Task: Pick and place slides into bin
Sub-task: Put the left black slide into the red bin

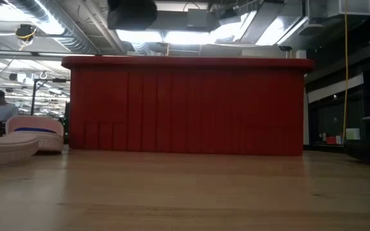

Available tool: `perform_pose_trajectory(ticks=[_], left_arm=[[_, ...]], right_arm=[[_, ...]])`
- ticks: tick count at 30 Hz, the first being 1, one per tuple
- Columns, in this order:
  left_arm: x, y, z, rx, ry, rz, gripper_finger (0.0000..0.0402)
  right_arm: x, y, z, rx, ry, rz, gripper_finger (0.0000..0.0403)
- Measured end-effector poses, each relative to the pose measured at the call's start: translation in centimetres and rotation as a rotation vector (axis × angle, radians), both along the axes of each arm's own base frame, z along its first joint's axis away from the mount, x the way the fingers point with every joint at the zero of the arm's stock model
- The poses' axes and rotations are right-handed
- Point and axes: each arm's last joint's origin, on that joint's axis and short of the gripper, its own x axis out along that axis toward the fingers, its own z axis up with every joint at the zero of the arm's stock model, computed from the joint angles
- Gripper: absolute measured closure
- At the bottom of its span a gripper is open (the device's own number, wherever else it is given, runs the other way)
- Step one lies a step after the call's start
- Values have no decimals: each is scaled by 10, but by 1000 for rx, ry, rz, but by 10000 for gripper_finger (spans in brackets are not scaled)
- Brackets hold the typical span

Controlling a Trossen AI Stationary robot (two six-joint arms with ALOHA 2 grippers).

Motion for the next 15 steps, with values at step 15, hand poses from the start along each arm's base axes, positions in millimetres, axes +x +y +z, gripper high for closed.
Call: perform_pose_trajectory(ticks=[15], left_arm=[[-31, 4, -10, -38, -45, -6, 398]], right_arm=[[22, -74, 9, -21, -372, 328, 402]])
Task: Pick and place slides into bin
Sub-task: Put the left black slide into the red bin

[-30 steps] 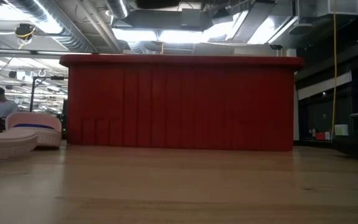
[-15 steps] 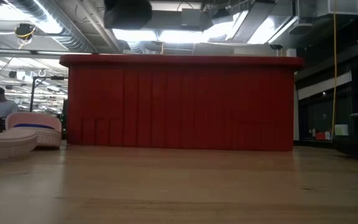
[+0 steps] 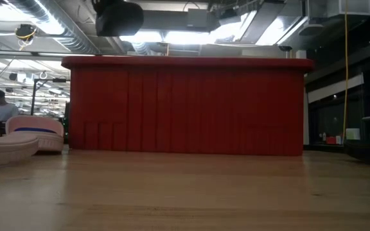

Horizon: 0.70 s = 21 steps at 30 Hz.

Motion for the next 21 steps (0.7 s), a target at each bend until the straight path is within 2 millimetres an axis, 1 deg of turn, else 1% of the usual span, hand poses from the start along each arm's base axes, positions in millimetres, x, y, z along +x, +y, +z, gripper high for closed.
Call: perform_pose_trajectory(ticks=[2, 6, 9, 12, 15, 17, 19, 21], left_arm=[[-2, 0, -5, -1, -5, 0, 398], [-4, 1, -18, -9, -13, -2, 398], [0, -2, -25, -34, -3, -19, 398], [9, -5, -26, -58, -5, -50, 398], [22, -6, -21, -136, 5, -118, 398], [30, -2, -13, -196, -6, -189, 398], [36, 7, -1, -229, -44, -270, 398], [40, 20, 12, -213, -72, -321, 398]], right_arm=[[0, -7, 0, 1, 0, -21, 402], [0, -15, 0, -33, 13, -36, 402], [0, -20, 2, -52, 13, -47, 402], [-1, -26, 2, -75, 21, -62, 402], [-1, -32, 3, -94, 20, -77, 402], [-2, -36, 3, -112, 31, -86, 402], [-2, -40, 3, -132, 45, -94, 402], [-3, -42, 3, -135, 48, -100, 402]])
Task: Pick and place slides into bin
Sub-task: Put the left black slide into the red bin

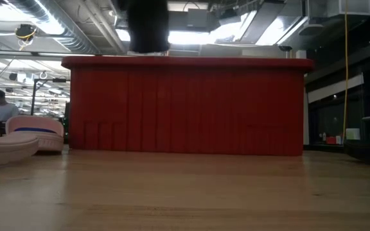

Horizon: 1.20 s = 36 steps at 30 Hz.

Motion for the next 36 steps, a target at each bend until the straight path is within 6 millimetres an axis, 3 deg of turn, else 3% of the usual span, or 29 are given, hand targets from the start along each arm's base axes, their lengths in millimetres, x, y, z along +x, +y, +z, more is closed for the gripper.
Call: perform_pose_trajectory(ticks=[4, 11, 15, 21, 24, 28, 36], left_arm=[[-5, 26, 17, 8, -66, -29, 398], [-6, 64, 12, -23, -34, -9, 398], [-8, 77, 11, -54, -48, -16, 398], [-15, 100, 12, -77, -79, 4, 398], [-16, 113, 3, -68, -131, 0, 398], [-18, 128, -24, -21, -71, 15, 398], [-23, 137, -55, 7, 42, 0, 398]], right_arm=[[0, -1, -1, -4, 13, -1, 402], [-1, -3, -2, -23, 46, 43, 402], [-3, -19, -6, 115, 31, 198, 402], [-11, -45, -5, 151, 8, 140, 402], [-13, -49, -5, 147, 10, 130, 402], [-13, -51, -6, 146, 16, 128, 402], [-14, -51, -9, 140, 58, 128, 402]])
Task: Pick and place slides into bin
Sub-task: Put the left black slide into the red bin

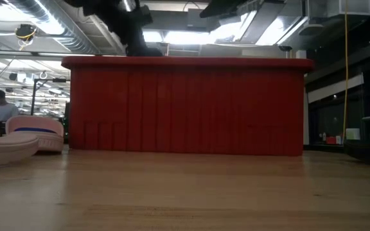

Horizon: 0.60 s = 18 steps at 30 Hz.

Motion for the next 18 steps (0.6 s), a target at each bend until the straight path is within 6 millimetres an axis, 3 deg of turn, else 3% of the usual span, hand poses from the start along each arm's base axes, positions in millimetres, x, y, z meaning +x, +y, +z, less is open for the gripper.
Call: perform_pose_trajectory(ticks=[18], left_arm=[[-38, 47, -36, -81, 12, -34, 398]], right_arm=[[-2, -6, -1, 15, 2, -23, 395]])
